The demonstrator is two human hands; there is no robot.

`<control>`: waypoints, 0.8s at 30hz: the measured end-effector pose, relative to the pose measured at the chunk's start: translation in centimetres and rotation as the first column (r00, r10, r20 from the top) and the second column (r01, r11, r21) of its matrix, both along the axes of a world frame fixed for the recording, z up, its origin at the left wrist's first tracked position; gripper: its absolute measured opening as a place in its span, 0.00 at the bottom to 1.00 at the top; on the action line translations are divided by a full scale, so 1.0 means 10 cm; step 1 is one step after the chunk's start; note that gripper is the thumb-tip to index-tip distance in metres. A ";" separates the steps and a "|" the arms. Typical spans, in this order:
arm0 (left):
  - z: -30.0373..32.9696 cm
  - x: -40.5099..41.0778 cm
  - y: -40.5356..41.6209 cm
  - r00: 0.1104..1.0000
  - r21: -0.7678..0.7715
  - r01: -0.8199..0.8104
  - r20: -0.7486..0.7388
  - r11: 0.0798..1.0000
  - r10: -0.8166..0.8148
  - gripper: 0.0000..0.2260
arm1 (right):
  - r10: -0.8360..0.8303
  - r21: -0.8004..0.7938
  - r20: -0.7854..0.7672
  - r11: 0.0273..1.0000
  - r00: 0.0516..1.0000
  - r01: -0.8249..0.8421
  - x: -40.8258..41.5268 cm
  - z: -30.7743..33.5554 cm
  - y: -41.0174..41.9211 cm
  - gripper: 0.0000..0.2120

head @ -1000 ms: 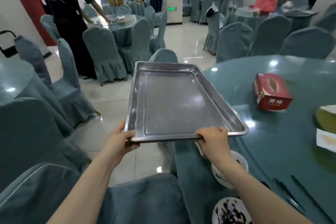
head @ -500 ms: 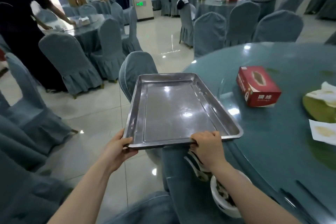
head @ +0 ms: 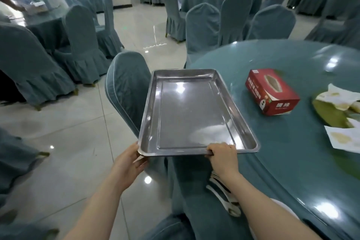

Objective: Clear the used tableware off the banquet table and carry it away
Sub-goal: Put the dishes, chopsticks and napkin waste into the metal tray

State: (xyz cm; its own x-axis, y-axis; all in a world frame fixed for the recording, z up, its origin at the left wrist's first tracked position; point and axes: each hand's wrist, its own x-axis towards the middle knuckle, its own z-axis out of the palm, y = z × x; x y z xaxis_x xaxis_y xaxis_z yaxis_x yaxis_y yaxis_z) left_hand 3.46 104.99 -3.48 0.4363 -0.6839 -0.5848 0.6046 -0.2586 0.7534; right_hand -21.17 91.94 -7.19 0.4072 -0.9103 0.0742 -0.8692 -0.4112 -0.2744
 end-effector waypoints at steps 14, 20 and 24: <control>-0.43 -0.11 0.47 0.997 0.119 -0.063 0.041 0.991 0.059 0.14 | 0.022 0.281 -0.236 0.959 0.972 0.047 0.02 -0.37 -0.13 0.06; -0.44 -0.30 0.50 0.987 0.153 0.095 0.110 0.984 -0.113 0.10 | 0.154 0.268 -0.158 0.957 0.975 -0.108 -0.20 -0.03 -0.07 0.14; -0.44 -0.40 0.48 0.960 0.175 0.189 0.174 0.966 -0.220 0.10 | 0.077 0.352 -0.272 0.936 0.959 0.025 -0.51 -0.03 0.11 0.22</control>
State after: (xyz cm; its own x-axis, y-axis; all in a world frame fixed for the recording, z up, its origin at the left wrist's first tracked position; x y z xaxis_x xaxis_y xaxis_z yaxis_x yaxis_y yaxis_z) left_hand -0.50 109.82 -7.88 0.4101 -0.6778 -0.6102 0.3755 -0.4843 0.7902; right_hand -26.26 93.03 -7.45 0.3887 -0.8461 -0.3648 -0.9213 -0.3569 -0.1540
